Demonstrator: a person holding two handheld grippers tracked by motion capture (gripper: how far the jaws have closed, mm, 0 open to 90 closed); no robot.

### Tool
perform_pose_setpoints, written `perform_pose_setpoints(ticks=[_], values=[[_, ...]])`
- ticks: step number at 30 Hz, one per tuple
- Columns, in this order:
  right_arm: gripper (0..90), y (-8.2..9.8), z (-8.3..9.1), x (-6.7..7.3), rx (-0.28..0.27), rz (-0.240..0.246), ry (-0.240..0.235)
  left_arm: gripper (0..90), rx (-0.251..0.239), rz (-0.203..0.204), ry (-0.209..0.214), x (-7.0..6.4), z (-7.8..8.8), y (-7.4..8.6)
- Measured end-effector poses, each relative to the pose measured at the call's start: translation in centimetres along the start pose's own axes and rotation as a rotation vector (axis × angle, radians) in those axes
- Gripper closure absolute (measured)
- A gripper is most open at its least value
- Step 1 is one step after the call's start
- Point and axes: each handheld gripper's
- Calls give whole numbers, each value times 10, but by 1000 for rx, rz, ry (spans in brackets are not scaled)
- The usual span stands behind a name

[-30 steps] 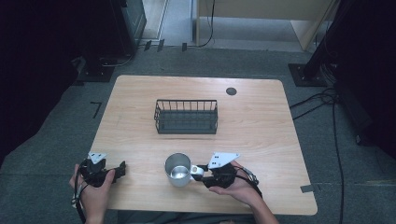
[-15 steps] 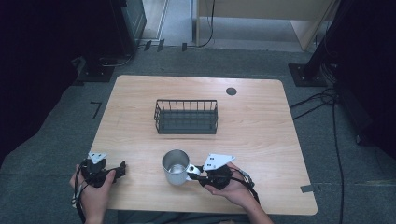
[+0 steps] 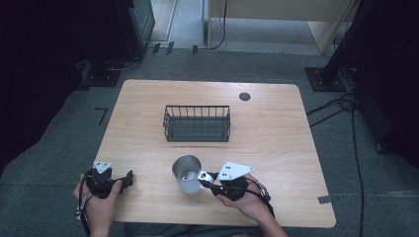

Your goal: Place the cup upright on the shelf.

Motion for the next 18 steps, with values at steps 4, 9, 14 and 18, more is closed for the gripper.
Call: perform_pose_setpoints(ticks=[4,9,14,18], values=[[720,-4,4,-1,-13,-9,15,0,0,-1,0,0,0,0],[720,-9,8,-2,-23,-23,35,0,0,-1,0,0,0,0],[720,-16,11,-4,-40,-37,54,0,0,0,0,0,0,0],[720,-22,13,-4,-47,-39,70,0,0,-1,0,0,0,0]])
Point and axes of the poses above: each handheld gripper's, and its own axes: z roughly backward along the jaws, y roughly out of its underside, x roughly to its left, and after that the axes turned 14 degrees about -z, right-handed
